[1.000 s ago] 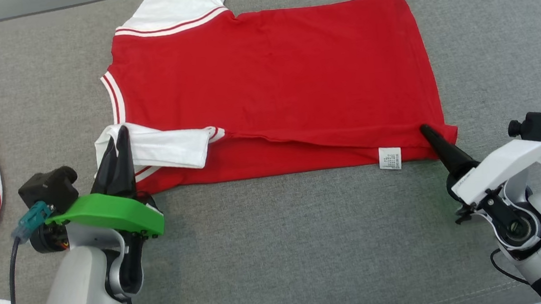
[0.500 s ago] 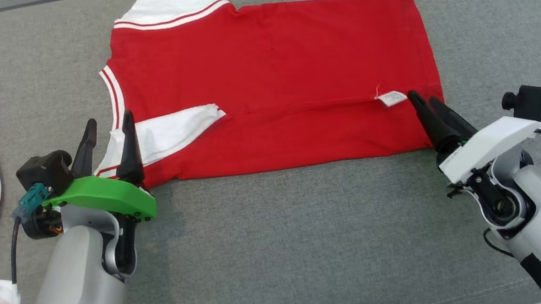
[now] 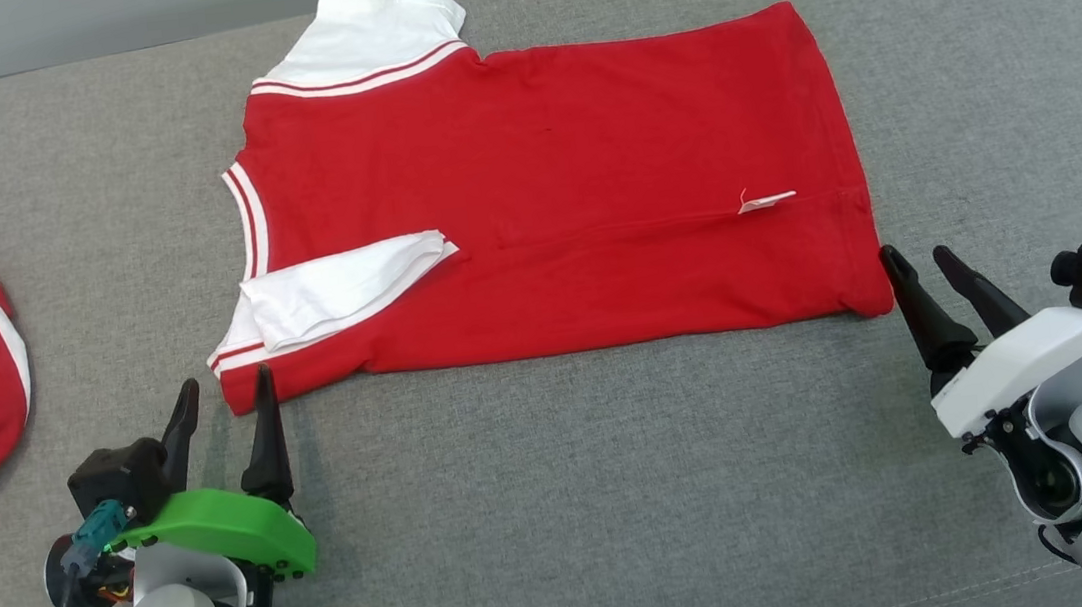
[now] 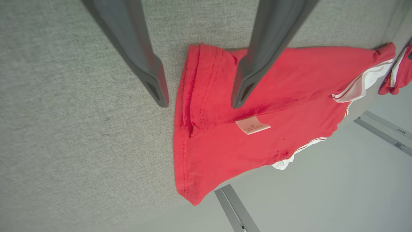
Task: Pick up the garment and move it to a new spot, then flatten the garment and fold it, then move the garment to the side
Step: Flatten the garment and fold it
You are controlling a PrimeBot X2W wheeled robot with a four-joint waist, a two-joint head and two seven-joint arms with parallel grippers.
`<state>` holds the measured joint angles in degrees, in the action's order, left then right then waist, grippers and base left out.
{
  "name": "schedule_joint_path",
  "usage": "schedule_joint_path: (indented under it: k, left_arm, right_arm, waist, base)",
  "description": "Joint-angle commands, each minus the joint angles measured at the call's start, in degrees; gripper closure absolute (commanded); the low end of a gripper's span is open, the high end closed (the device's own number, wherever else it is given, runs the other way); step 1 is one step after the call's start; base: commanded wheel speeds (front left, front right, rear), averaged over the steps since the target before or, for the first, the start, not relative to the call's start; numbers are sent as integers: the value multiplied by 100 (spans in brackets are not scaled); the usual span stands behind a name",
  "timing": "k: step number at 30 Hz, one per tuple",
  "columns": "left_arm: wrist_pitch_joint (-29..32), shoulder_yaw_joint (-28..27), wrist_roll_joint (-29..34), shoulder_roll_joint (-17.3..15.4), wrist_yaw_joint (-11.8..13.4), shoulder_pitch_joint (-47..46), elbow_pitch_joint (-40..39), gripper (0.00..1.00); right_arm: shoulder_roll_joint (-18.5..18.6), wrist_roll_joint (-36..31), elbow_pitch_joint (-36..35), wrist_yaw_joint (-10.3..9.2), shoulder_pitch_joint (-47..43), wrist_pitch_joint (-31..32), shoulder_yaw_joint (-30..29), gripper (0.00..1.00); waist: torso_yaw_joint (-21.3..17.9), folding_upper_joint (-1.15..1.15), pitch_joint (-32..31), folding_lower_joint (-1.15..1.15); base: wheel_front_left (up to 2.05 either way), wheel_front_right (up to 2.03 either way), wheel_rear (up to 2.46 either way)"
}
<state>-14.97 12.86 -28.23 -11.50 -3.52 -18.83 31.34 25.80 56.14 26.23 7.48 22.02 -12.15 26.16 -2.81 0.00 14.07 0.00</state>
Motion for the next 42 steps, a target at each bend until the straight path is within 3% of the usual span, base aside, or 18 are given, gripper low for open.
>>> schedule_joint_path:
  k: [1,19,20,21,22,23,33,42]
  left_arm:
    - [1,27,49,-56,49,57,5,0]
    - [209,195,-144,132,-142,-772,1133,0]
    - [207,209,-189,153,-172,-815,1208,6]
    - [196,210,-216,177,-198,-845,1273,55]
    - [179,216,-222,191,-215,-872,1338,87]
    - [160,216,-236,208,-234,-896,1369,100]
    - [-28,56,-433,354,-340,-438,1130,100]
    - [-29,-271,-316,401,-155,946,-69,100]
  right_arm:
    - [-59,-98,112,2,-11,8,-14,0]
    - [-735,-1110,1442,1,672,208,285,0]
    - [-789,-1114,1489,2,694,213,326,0]
    - [-840,-1089,1518,2,700,244,357,0]
    - [-900,-1049,1538,3,713,249,396,60]
    - [-936,-1026,1550,3,735,227,416,100]
    - [-717,-803,1575,-2,460,-152,308,100]
    - [-433,-688,980,-4,-328,-202,155,100]
  waist:
    - [-1,0,8,0]
    - [9,0,301,0]
    - [4,0,303,0]
    - [4,0,300,0]
    - [2,0,289,0]
    - [3,0,278,0]
    - [73,0,-303,0]
    - [123,0,-834,0]
  base:
    - [0,0,0]
    - [0,0,0]
    - [0,0,0]
    - [0,0,0]
    - [0,0,0]
    - [0,0,0]
    - [0,0,0]
    - [0,0,0]
